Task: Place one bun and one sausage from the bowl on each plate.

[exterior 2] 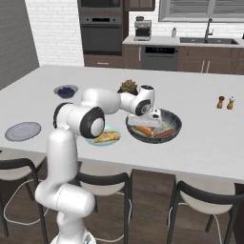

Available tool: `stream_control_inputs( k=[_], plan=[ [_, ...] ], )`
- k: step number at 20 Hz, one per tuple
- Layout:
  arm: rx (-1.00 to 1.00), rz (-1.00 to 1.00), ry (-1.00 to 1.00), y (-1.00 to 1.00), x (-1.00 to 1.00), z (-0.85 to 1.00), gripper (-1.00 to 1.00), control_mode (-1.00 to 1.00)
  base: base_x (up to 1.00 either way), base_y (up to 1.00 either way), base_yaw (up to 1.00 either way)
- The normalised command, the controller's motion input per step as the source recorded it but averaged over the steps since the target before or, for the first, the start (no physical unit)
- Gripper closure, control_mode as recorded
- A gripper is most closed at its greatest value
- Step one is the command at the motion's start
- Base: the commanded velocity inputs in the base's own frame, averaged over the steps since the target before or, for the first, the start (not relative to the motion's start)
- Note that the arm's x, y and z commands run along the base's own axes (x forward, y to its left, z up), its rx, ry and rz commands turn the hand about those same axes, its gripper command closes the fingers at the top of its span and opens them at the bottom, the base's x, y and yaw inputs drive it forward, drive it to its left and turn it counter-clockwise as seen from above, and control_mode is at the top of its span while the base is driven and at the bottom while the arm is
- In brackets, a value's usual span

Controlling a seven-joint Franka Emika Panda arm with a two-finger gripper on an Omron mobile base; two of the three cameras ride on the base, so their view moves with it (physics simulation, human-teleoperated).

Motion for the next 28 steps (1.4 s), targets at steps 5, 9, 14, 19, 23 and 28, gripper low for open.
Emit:
stream_control_inputs(
  k=[5,9,14,19,23,28],
  plan=[
    [-0.08,0.00,0.00,-0.04,0.21,-0.32,-1.00,-1.00,0.00,0.00,0.00],
    [-0.09,0.00,0.00,-0.04,0.05,-0.21,-1.00,-1.00,0.00,0.00,0.00],
    [-0.03,0.00,-0.02,-0.11,0.26,-0.02,-1.00,-1.00,0.00,0.00,0.00],
    [0.00,0.00,0.00,-0.03,0.31,-0.07,-1.00,-1.00,0.00,0.00,0.00],
    [0.00,0.00,0.01,-0.03,0.27,-0.28,-1.00,-1.00,0.00,0.00,0.00],
    [0.00,0.00,0.02,-0.02,0.06,-0.41,1.00,-1.00,0.00,0.00,0.00]
  ],
)
